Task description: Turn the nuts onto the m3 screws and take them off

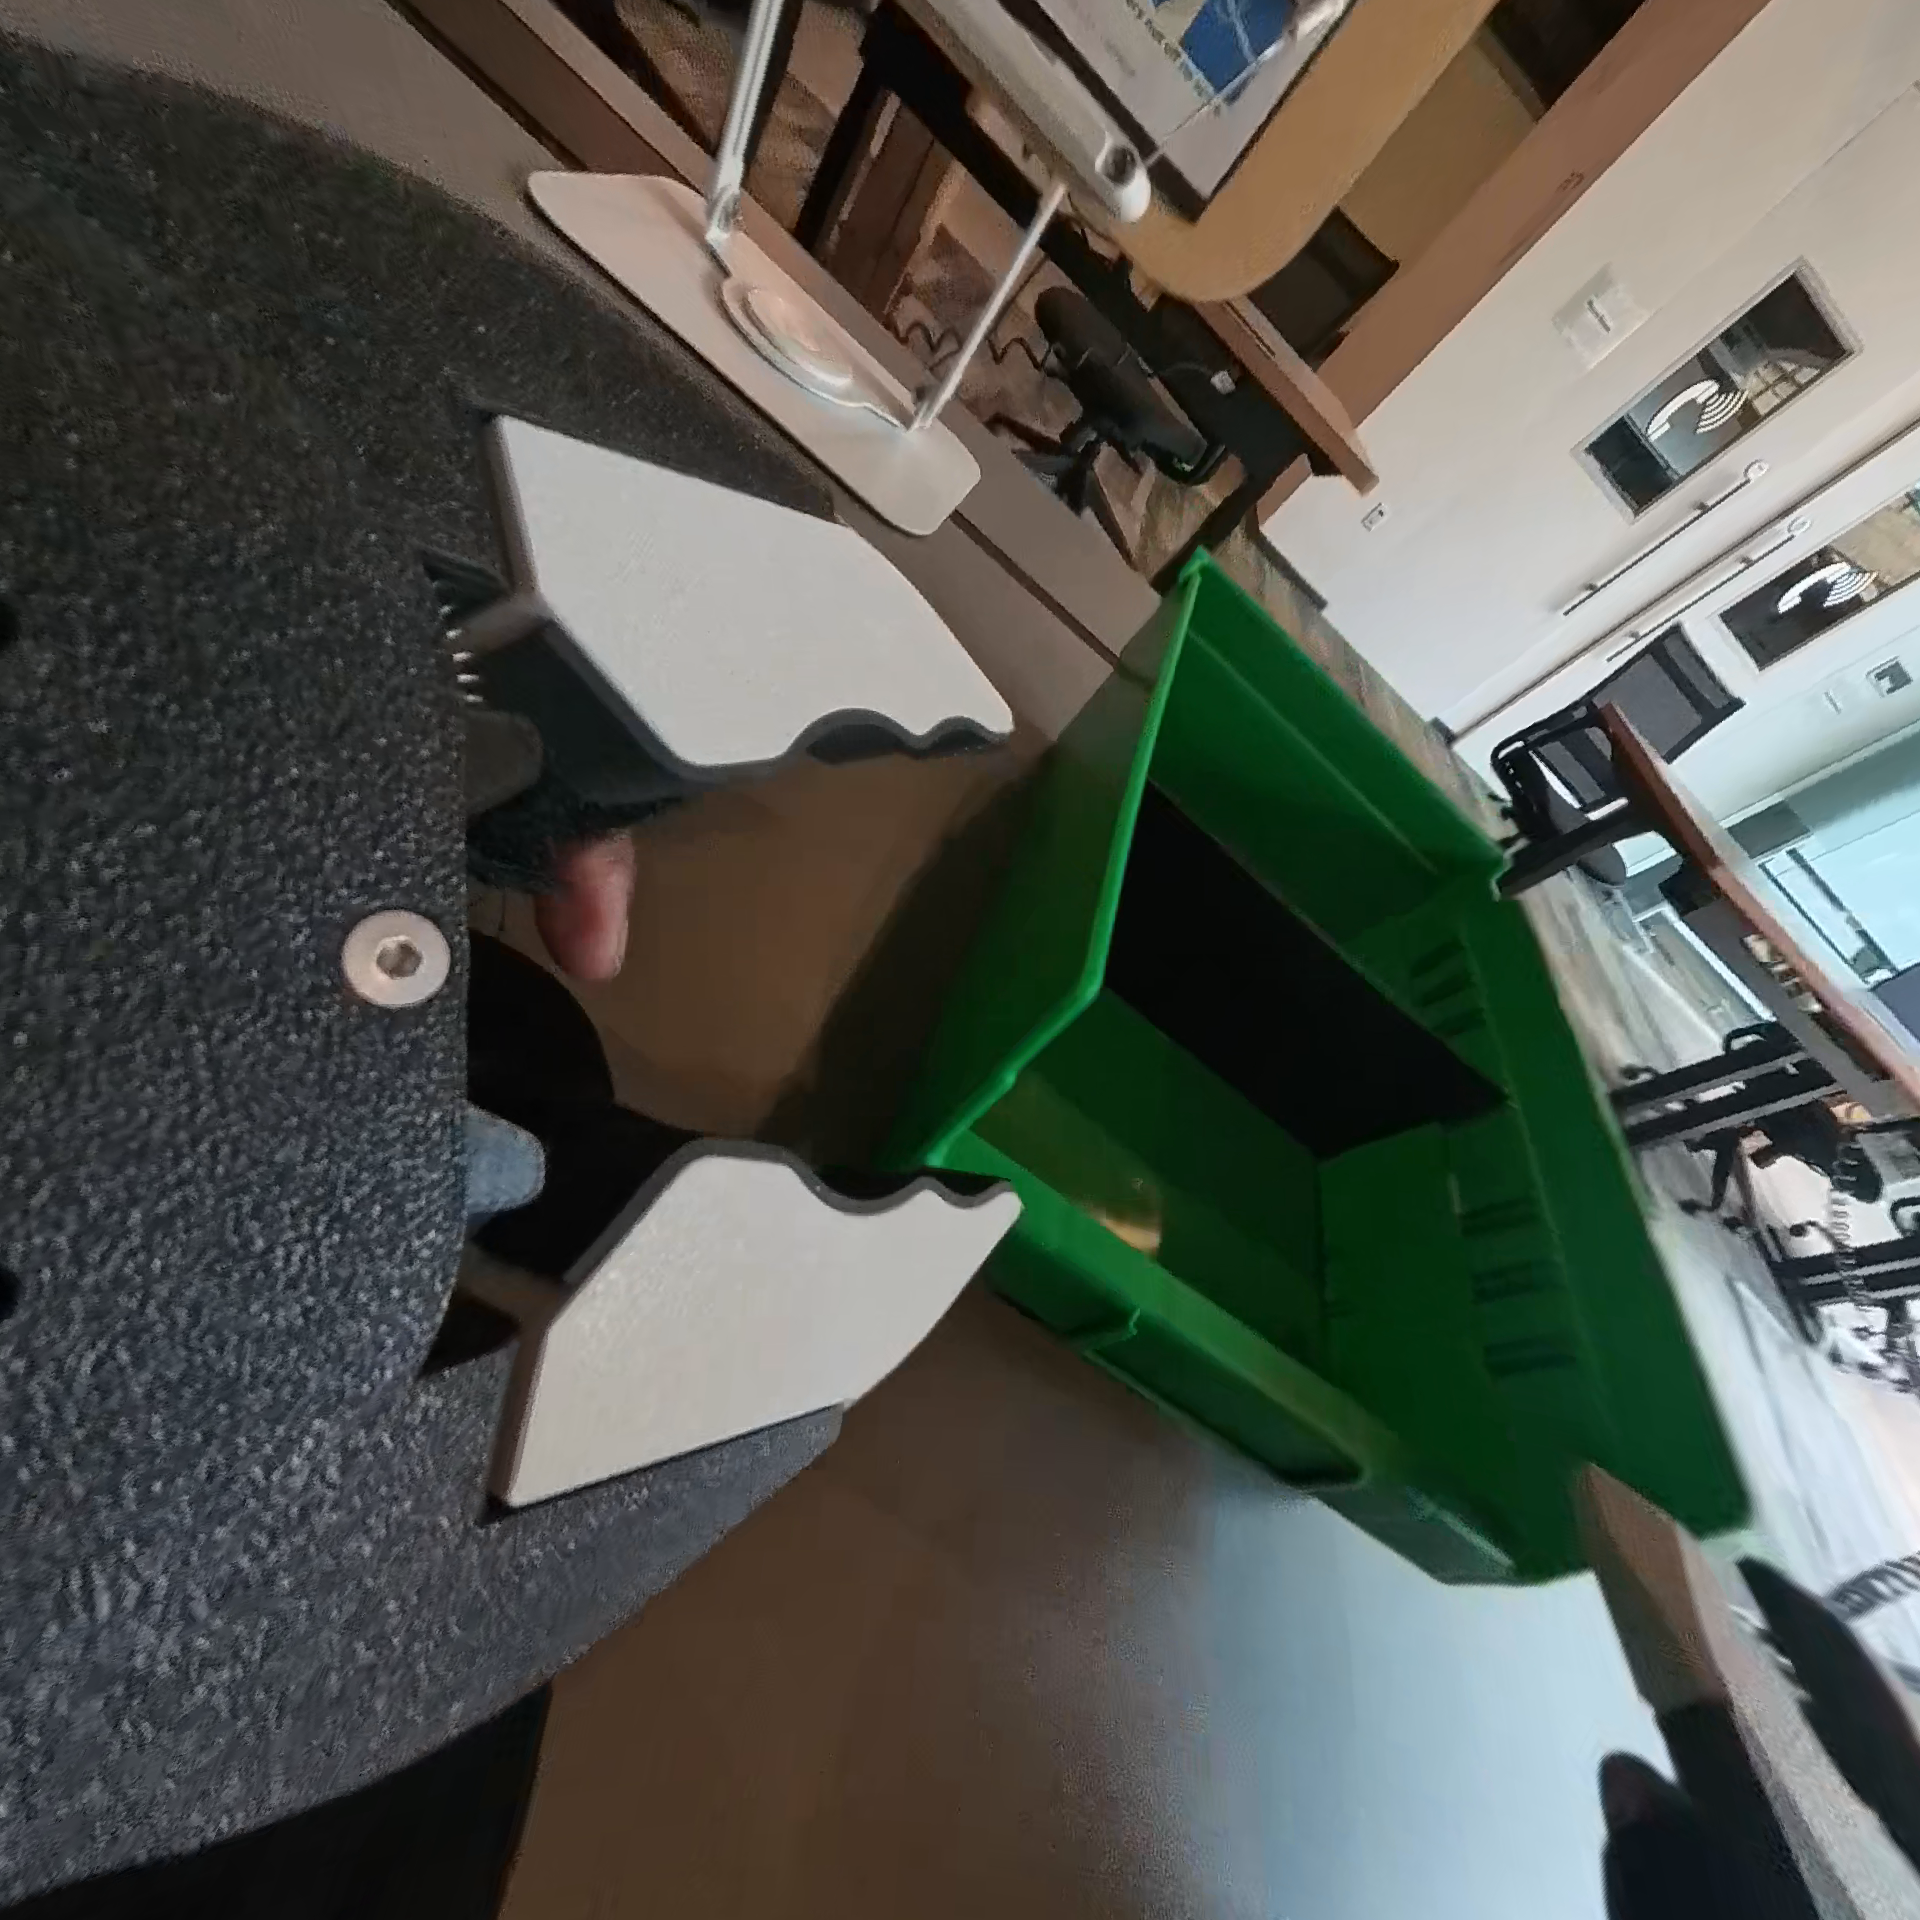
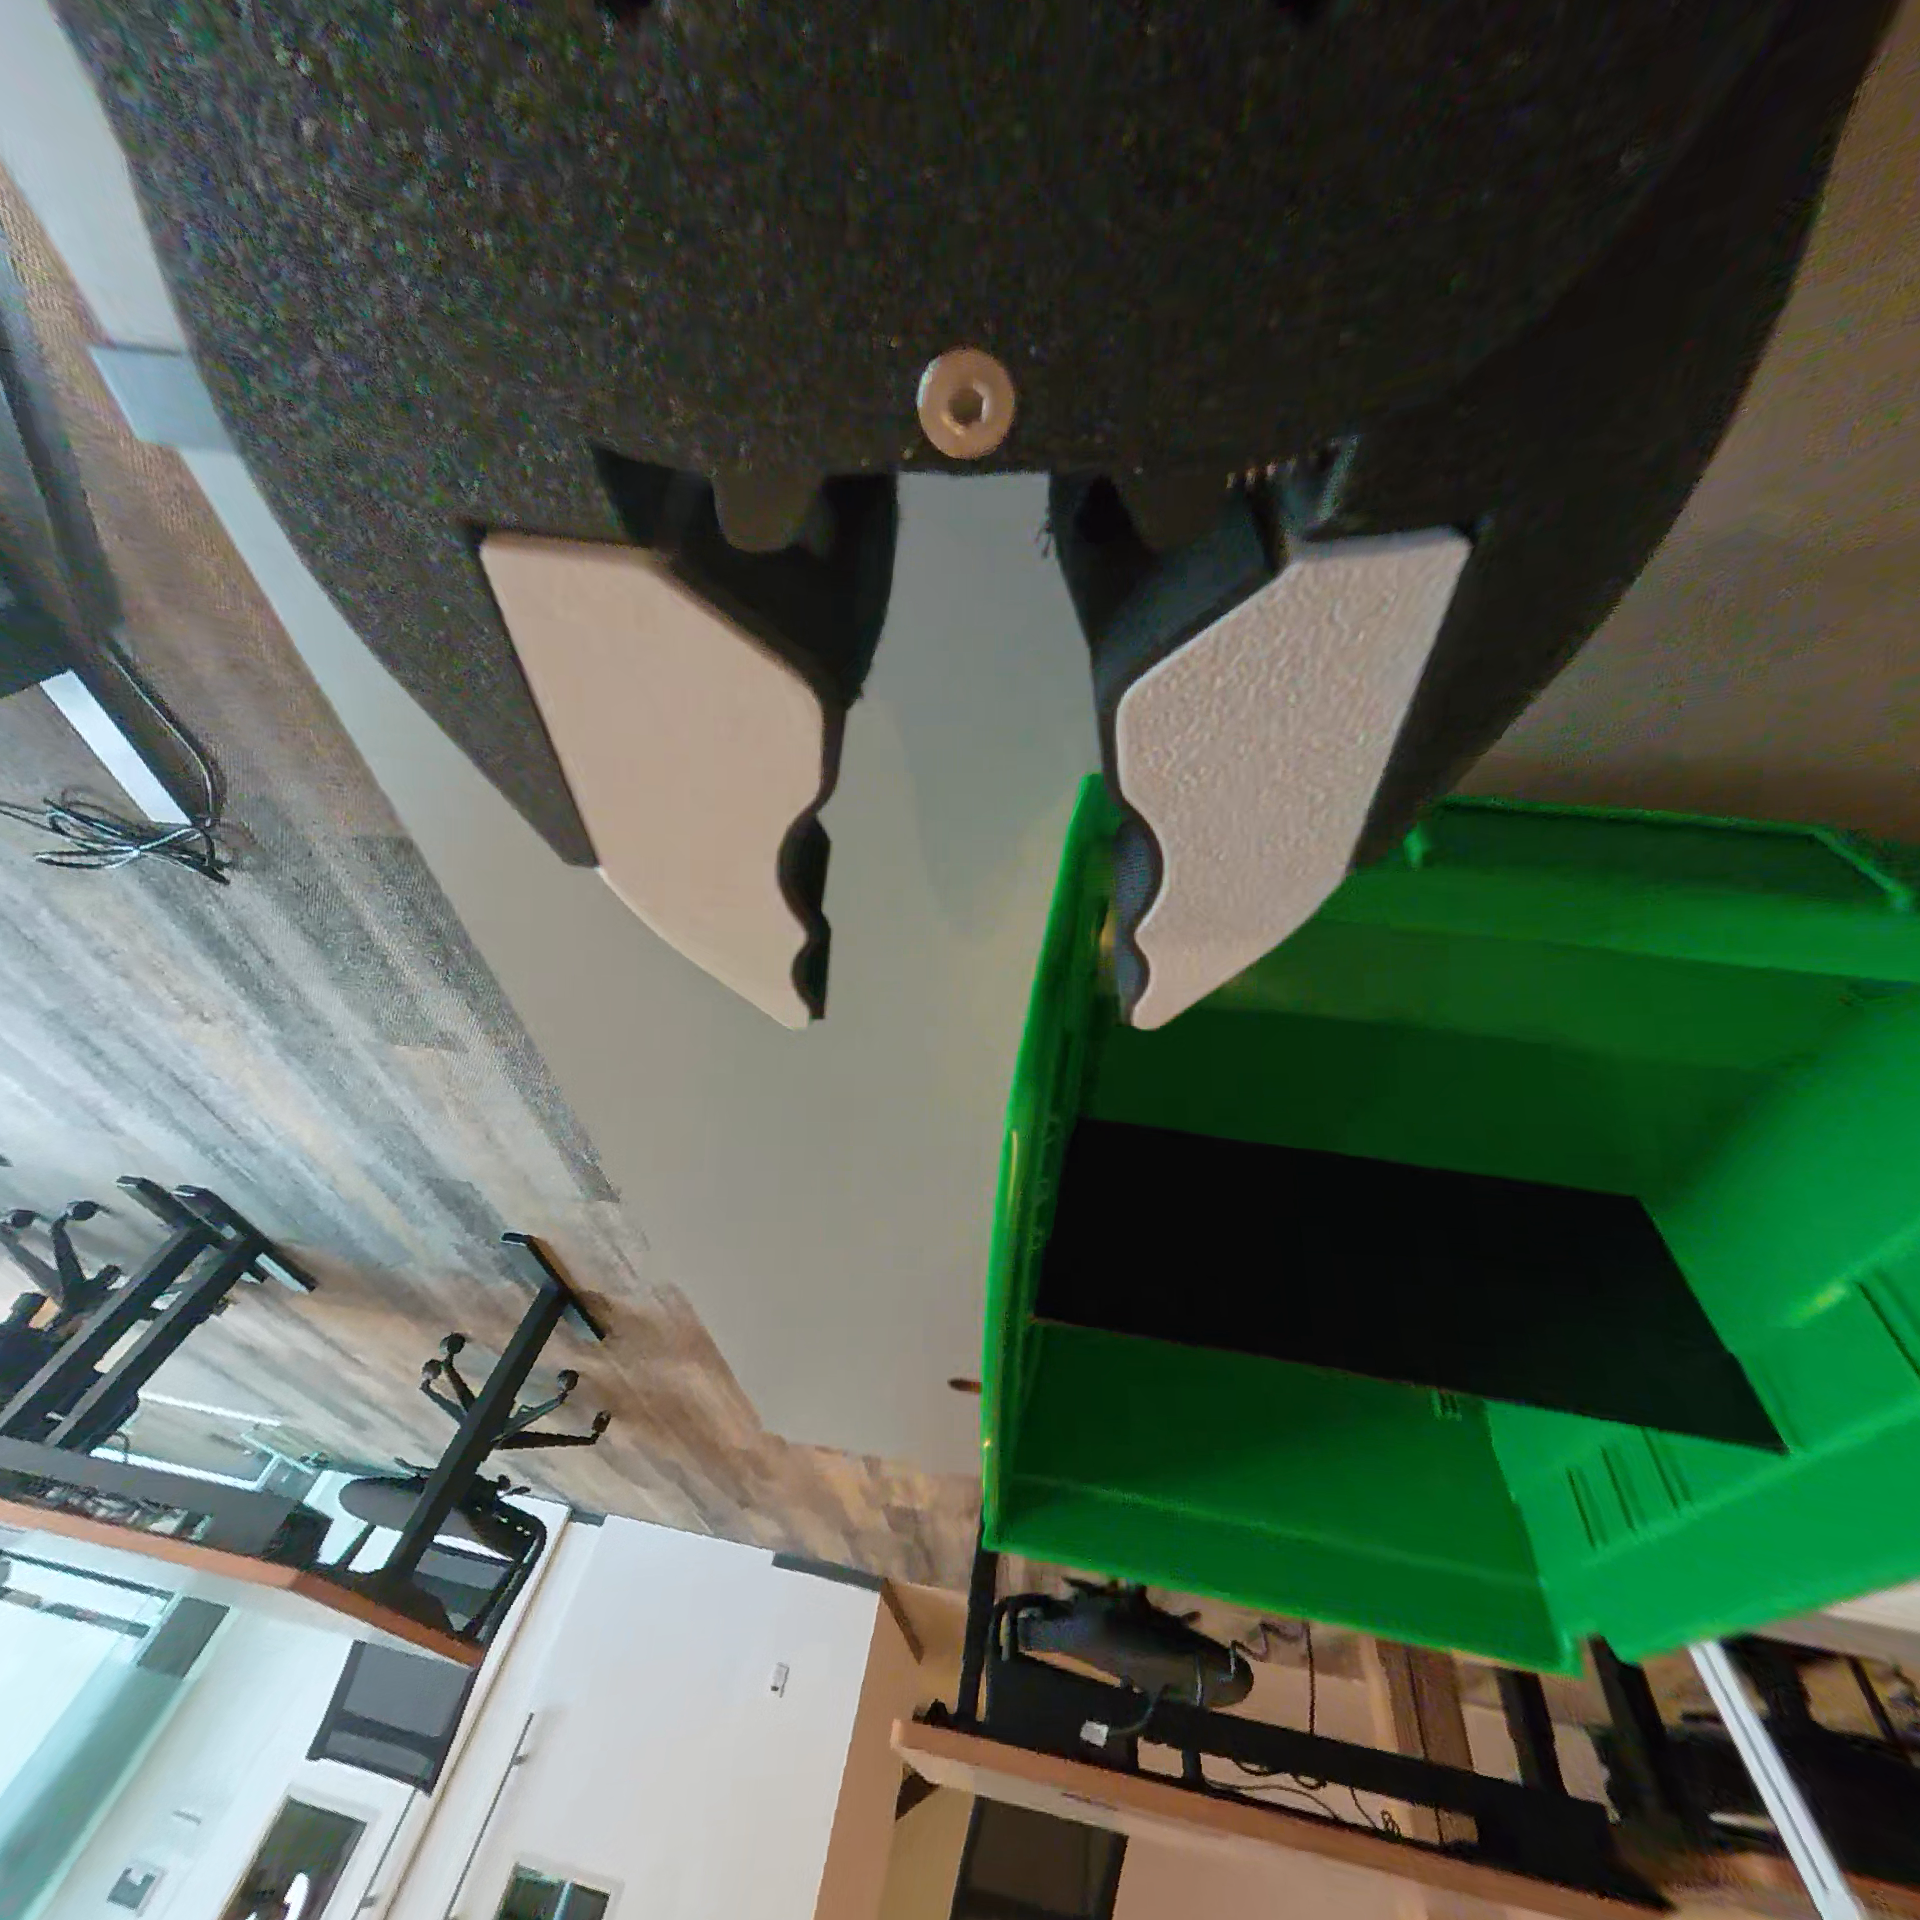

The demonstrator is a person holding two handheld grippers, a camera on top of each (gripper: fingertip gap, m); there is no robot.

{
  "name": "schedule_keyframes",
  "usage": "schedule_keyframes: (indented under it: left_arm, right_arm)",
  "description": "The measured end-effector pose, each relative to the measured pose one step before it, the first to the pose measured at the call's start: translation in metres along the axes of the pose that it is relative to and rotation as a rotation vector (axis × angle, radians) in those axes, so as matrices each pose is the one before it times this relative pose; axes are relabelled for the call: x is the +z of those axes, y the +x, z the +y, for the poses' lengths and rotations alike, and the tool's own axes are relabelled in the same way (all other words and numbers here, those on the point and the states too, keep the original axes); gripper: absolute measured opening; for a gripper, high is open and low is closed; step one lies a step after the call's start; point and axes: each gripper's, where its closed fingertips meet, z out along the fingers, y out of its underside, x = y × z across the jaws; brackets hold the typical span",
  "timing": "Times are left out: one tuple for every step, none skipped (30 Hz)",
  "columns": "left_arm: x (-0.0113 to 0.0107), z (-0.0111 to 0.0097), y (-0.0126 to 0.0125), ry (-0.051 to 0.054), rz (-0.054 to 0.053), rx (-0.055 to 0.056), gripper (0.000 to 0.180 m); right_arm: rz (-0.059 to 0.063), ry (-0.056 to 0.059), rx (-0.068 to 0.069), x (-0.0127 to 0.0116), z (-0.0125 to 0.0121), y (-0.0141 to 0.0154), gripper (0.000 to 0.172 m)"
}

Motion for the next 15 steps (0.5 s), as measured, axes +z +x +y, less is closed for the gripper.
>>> schedule_keyframes:
  left_arm:
    - [-0.00749,-0.00466,-0.00769,0.0231,0.0093,-0.0172,0.075]
    - [-0.00836,-0.00534,-0.00894,0.0227,0.0086,-0.0157,0.069]
    - [-0.00891,-0.00519,-0.00989,0.0168,0.0088,-0.0152,0.066]
    - [-0.00939,-0.00414,-0.01074,0.0082,0.0101,-0.0177,0.063]
    - [-0.00968,-0.00311,-0.01126,0.0010,0.0123,-0.0221,0.062]
    - [-0.00989,-0.00238,-0.01182,-0.0012,0.0124,-0.0265,0.061]
    - [-0.01038,-0.00201,-0.01279,-0.0028,0.0082,-0.0283,0.060]
    - [-0.01085,-0.00146,-0.01383,-0.0044,0.0017,-0.0247,0.060]
    - [-0.01139,-0.00148,-0.01506,-0.0032,-0.0086,-0.0212,0.059]
    - [-0.01180,-0.00155,-0.01649,-0.0015,-0.0180,-0.0174,0.058]
    - [-0.01172,-0.00132,-0.01688,-0.0039,-0.0210,-0.0126,0.057]
    - [-0.01150,-0.00070,-0.01705,-0.0075,-0.0215,-0.0100,0.056]
    - [-0.01132,-0.00072,-0.01764,-0.0055,-0.0263,-0.0105,0.056]
    - [-0.01127,-0.00119,-0.01848,0.0010,-0.0311,-0.0105,0.056]
    - [-0.01083,-0.00093,-0.01800,-0.0001,-0.0271,-0.0082,0.055]
  right_arm:
    - [-0.0032,0.0076,0.0014,-0.00583,-0.00571,-0.00092,0.055]
    - [-0.0086,0.0110,-0.0010,-0.00570,-0.00717,-0.00297,0.057]
    - [-0.0094,0.0140,-0.0038,-0.00532,-0.00874,-0.00425,0.057]
    - [-0.0128,0.0143,-0.0093,-0.00456,-0.00976,-0.00609,0.056]
    - [-0.0173,0.0122,-0.0153,-0.00362,-0.01043,-0.00784,0.055]
    - [-0.0195,0.0142,-0.0190,-0.00257,-0.01157,-0.00915,0.053]
    - [-0.0217,0.0192,-0.0191,-0.00141,-0.01283,-0.01025,0.052]
    - [-0.0248,0.0224,-0.0159,-0.00025,-0.01393,-0.01143,0.051]
    - [-0.0253,0.0229,-0.0106,0.00116,-0.01480,-0.01188,0.049]
    - [-0.0255,0.0212,-0.0076,0.00241,-0.01488,-0.01230,0.047]
    - [-0.0297,0.0188,-0.0077,0.00375,-0.01453,-0.01308,0.046]
    - [-0.0332,0.0173,-0.0069,0.00498,-0.01419,-0.01357,0.046]
    - [-0.0336,0.0174,-0.0029,0.00592,-0.01401,-0.01351,0.045]
    - [-0.0349,0.0184,0.0012,0.00698,-0.01383,-0.01338,0.045]
    - [-0.0386,0.0204,0.0029,0.00781,-0.01377,-0.01372,0.045]
